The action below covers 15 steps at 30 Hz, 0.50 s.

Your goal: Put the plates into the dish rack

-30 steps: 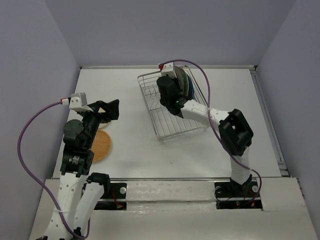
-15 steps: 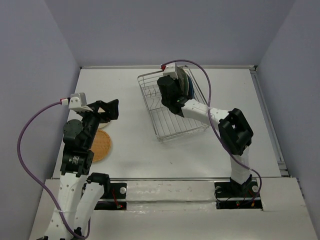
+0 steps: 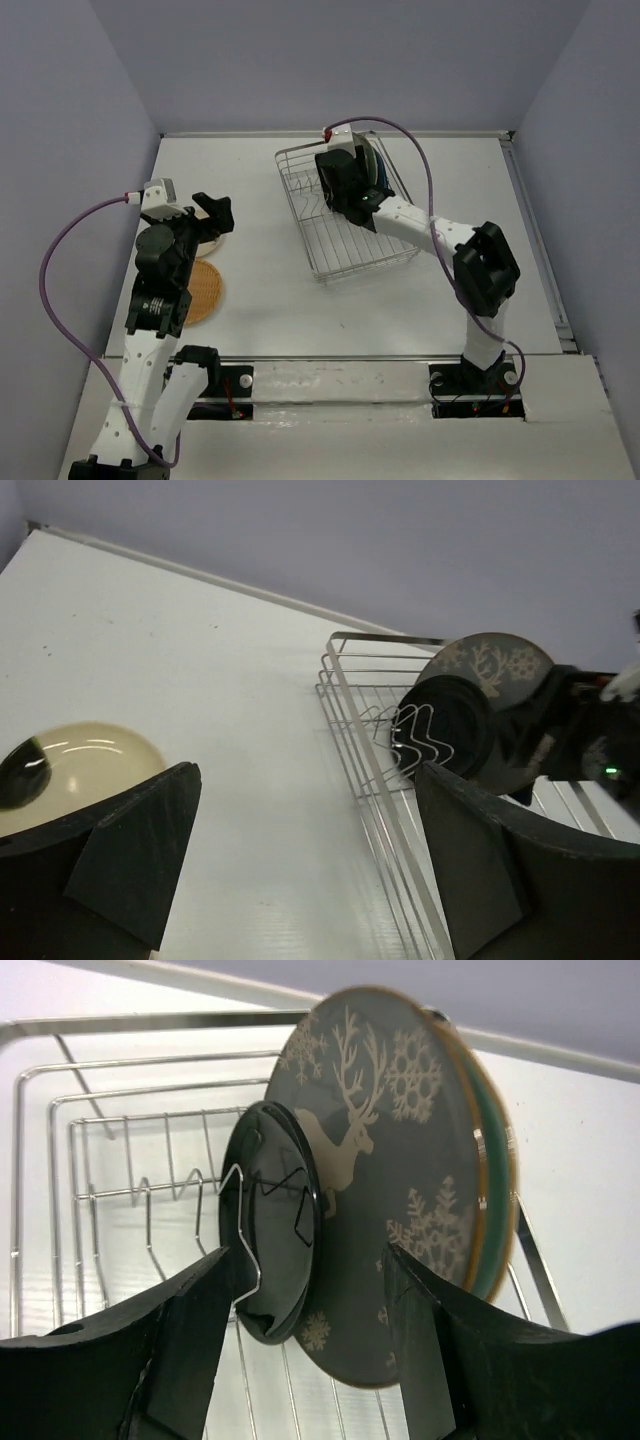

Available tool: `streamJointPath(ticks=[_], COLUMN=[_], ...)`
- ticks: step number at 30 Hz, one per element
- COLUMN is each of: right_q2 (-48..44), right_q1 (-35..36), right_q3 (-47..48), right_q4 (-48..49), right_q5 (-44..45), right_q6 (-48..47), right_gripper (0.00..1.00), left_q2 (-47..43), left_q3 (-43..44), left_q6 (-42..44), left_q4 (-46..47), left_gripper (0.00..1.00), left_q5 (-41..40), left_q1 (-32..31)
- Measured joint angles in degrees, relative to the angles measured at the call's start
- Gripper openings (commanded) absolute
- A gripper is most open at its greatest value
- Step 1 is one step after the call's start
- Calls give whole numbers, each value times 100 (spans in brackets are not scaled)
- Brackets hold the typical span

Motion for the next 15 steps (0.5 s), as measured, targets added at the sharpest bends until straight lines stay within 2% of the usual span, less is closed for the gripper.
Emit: streamJointPath(ticks=[3, 8, 11, 15], right_q2=[-608, -2389, -3438, -4133], right_q1=[0, 0, 0, 0], right_q3=[-116, -1027, -1980, -3279], right_q4=[-225, -273, 111, 424], right_q5=[-470, -1360, -1910, -2299], right_q6=[0, 55, 138, 306], right_gripper=[65, 61, 58, 56], left_q2=[177, 643, 1047, 1631], left_q3=[0, 0, 9, 13], left_q6=[52, 81, 79, 28], left_q4=[-133, -308, -426, -566], left_gripper=[99, 99, 96, 91], left_q5=[-289, -616, -726, -627], left_q1=[9, 11, 74, 557])
